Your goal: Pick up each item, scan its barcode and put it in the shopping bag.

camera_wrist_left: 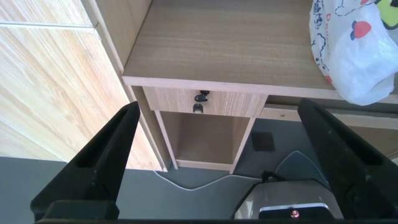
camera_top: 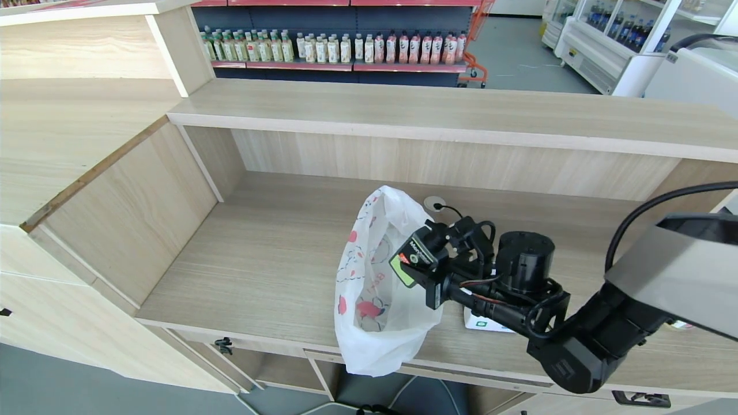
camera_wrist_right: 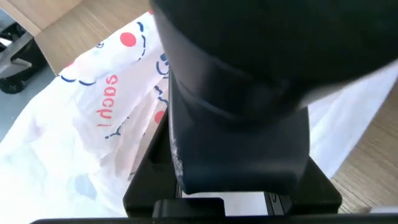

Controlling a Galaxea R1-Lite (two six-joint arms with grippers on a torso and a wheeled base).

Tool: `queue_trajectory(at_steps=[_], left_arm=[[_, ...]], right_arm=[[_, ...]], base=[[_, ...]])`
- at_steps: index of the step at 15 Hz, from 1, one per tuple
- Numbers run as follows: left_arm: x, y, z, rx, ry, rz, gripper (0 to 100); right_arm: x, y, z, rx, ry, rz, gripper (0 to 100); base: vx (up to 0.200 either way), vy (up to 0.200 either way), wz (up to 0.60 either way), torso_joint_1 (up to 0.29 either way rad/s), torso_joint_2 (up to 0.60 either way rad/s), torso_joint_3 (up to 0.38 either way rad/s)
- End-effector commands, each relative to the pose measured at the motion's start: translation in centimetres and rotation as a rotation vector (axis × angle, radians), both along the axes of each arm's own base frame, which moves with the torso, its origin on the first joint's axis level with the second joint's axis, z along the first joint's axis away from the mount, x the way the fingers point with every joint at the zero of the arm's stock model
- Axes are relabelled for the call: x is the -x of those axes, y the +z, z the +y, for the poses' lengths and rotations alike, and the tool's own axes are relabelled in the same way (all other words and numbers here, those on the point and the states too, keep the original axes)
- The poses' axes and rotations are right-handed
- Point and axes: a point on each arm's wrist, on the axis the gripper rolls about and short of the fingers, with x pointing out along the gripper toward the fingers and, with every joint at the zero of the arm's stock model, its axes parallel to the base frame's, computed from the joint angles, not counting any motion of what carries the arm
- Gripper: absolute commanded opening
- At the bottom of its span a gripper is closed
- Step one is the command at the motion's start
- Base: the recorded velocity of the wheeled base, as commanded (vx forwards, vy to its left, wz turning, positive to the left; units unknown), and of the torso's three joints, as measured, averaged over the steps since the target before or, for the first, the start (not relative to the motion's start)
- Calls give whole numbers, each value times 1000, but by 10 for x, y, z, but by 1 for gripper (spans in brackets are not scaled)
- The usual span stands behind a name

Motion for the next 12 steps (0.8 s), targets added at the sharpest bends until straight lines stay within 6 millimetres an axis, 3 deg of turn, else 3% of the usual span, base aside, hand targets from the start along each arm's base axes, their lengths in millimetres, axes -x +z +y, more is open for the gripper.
queue_trajectory(at_steps=[1, 6, 12], left_arm=[[0, 0, 0, 0, 0, -1, 100], [0, 0, 0, 0, 0, -1, 100], [0, 0, 0, 0, 0, -1, 100]], right_arm=[[-19, -32, 9, 27, 27, 41, 0], [-42, -42, 29, 20, 104, -2, 0], [-47, -48, 37, 91, 157, -31, 0]], base=[[0, 0, 0, 0, 0, 0], [0, 0, 0, 0, 0, 0], [0, 0, 0, 0, 0, 0]])
